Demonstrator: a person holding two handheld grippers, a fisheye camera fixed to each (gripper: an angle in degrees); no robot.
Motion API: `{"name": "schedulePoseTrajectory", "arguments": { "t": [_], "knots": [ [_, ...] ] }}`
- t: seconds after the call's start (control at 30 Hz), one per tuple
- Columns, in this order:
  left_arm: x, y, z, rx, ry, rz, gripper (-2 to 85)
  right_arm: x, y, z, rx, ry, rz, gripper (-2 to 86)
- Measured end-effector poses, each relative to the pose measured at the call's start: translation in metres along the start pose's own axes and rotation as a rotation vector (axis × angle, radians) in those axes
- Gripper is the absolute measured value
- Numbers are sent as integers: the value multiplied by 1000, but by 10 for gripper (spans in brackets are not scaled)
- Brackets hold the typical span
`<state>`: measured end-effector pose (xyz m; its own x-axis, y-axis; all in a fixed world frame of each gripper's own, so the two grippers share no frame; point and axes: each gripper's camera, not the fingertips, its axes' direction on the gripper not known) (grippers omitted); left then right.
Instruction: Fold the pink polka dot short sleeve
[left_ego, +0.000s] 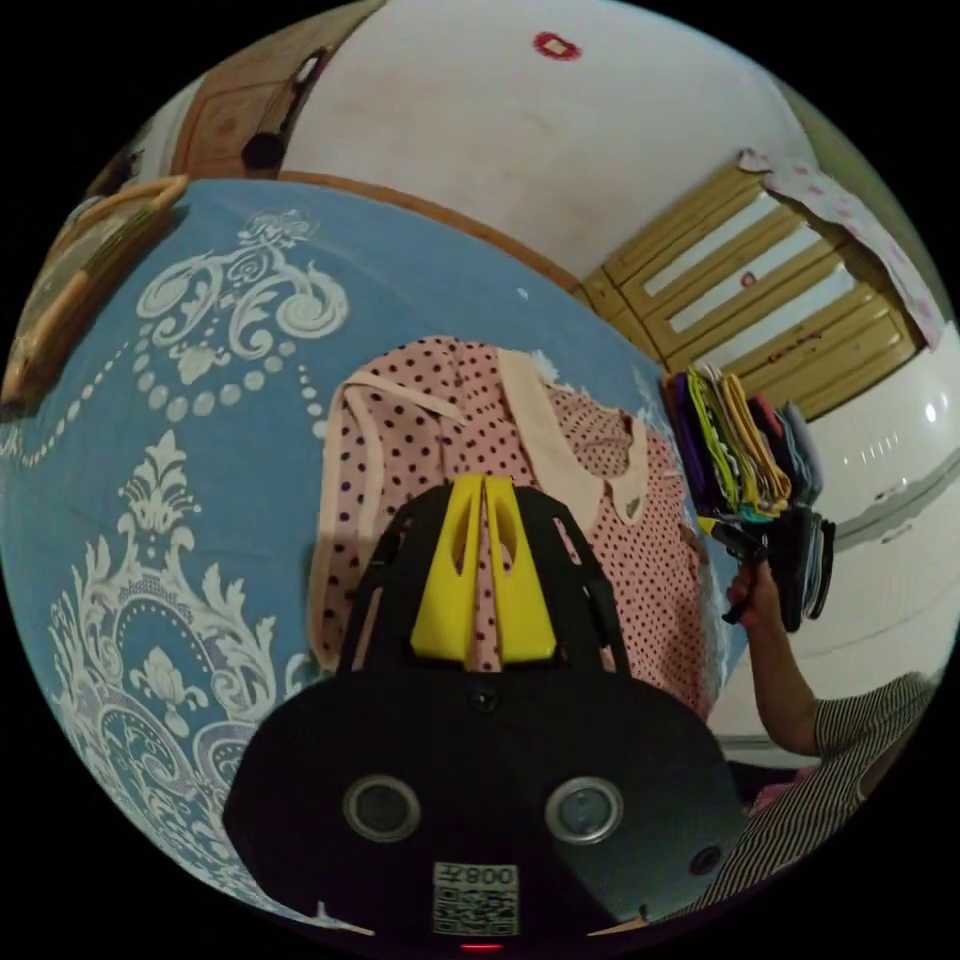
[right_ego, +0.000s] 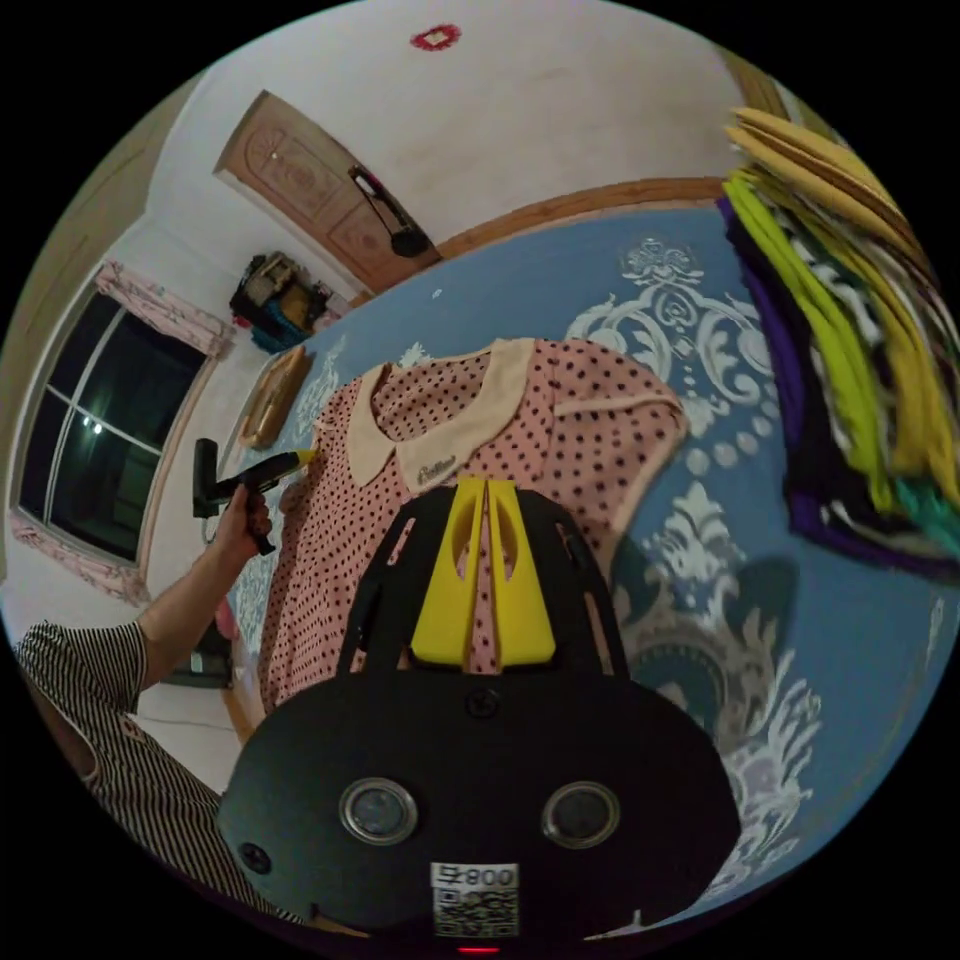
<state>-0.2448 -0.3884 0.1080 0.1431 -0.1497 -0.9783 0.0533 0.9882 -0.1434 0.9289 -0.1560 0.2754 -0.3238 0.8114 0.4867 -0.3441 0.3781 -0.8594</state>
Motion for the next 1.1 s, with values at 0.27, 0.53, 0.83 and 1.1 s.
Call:
{"name": "schedulePoseTrajectory", "arguments": {
  "t": [0.27, 0.53, 0.83, 1.1],
  "knots": [
    [40, 66, 39, -249, -83, 175, 3, -7, 97, -32, 9, -10, 118, 2],
    [72, 140, 21, -176, -44, 215, 3, -72, 153, -33, -87, 255, 25, 2],
    [79, 235, 77, -387, -143, 243, 4, -132, 235, -2, -223, 436, -76, 1],
    [54, 260, 100, -464, -50, 101, 3, -157, 250, -4, -329, 499, -43, 1]
  ]
}}
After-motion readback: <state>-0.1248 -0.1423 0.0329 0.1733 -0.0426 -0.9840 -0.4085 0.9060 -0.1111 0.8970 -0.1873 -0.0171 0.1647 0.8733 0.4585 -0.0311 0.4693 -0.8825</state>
